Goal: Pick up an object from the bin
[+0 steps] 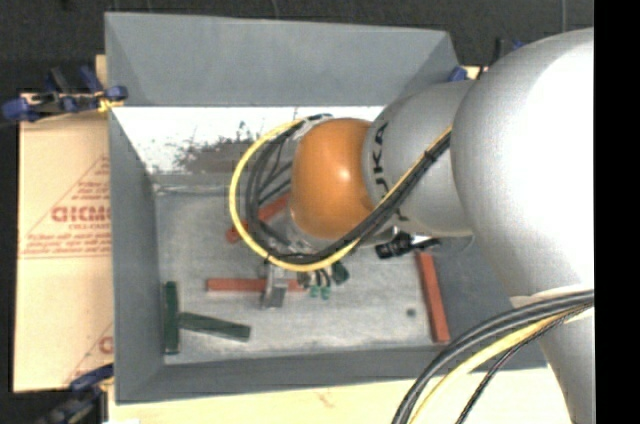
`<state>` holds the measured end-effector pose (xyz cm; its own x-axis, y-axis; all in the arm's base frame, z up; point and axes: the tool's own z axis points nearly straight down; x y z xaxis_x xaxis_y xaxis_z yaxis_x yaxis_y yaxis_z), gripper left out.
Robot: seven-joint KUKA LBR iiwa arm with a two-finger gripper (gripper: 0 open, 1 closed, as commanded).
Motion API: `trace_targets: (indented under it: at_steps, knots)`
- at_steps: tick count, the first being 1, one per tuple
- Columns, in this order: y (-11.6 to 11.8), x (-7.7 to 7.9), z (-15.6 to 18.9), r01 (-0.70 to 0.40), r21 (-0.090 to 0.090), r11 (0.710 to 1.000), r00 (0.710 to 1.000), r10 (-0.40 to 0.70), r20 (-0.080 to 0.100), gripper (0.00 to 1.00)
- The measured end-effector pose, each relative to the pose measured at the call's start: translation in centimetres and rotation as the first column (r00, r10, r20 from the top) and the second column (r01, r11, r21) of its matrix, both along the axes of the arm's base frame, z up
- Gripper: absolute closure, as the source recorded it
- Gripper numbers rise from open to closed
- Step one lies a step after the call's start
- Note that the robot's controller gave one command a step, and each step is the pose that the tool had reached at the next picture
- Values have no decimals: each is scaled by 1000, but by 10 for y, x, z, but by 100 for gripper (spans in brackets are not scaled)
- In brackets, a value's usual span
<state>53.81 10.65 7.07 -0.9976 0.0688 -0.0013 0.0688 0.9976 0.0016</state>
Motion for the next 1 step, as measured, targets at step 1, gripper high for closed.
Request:
trace_targets:
  at_steps: [1]
  knots:
    - [0, -1, 4, 0, 0, 1000, 1000, 0, -3, 100]
